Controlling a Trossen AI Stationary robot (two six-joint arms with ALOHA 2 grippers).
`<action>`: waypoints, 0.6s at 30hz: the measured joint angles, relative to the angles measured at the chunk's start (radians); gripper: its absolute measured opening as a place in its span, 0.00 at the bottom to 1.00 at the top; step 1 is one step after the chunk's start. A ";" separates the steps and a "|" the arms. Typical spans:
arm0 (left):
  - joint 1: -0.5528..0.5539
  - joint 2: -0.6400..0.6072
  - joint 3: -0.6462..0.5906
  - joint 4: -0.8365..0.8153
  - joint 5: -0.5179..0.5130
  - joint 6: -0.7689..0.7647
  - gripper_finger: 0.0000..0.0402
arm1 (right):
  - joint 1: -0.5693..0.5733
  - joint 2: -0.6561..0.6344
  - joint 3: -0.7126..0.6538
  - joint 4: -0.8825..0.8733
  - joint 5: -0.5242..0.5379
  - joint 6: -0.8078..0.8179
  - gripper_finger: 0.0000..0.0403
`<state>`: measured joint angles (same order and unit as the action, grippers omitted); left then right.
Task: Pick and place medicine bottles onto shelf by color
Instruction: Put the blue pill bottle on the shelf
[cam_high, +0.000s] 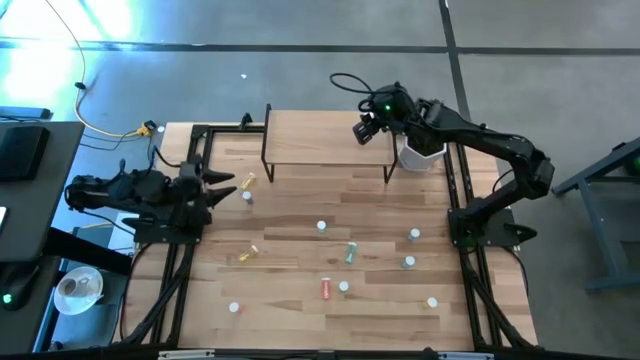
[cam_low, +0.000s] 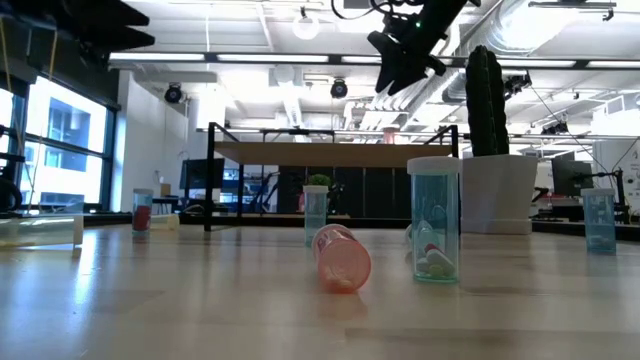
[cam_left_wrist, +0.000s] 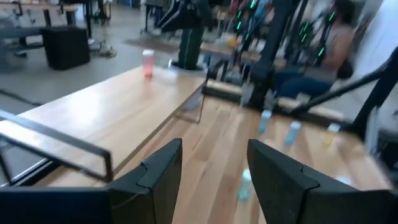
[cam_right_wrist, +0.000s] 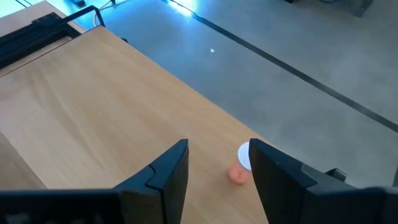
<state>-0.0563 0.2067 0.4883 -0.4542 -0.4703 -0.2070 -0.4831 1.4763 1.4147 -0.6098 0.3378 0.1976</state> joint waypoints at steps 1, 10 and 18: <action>0.000 0.030 0.029 -0.036 -0.004 0.000 0.43 | 0.000 0.000 0.000 0.000 0.000 0.001 0.40; 0.002 0.331 0.236 -0.405 -0.009 -0.068 0.43 | 0.000 0.000 0.000 0.003 0.000 0.003 0.40; 0.110 0.543 0.253 -0.485 0.105 -0.331 0.43 | 0.000 0.000 0.000 0.004 0.000 0.003 0.40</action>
<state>0.0533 0.7499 0.7410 -0.9390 -0.3657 -0.5375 -0.4831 1.4763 1.4147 -0.6060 0.3378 0.2007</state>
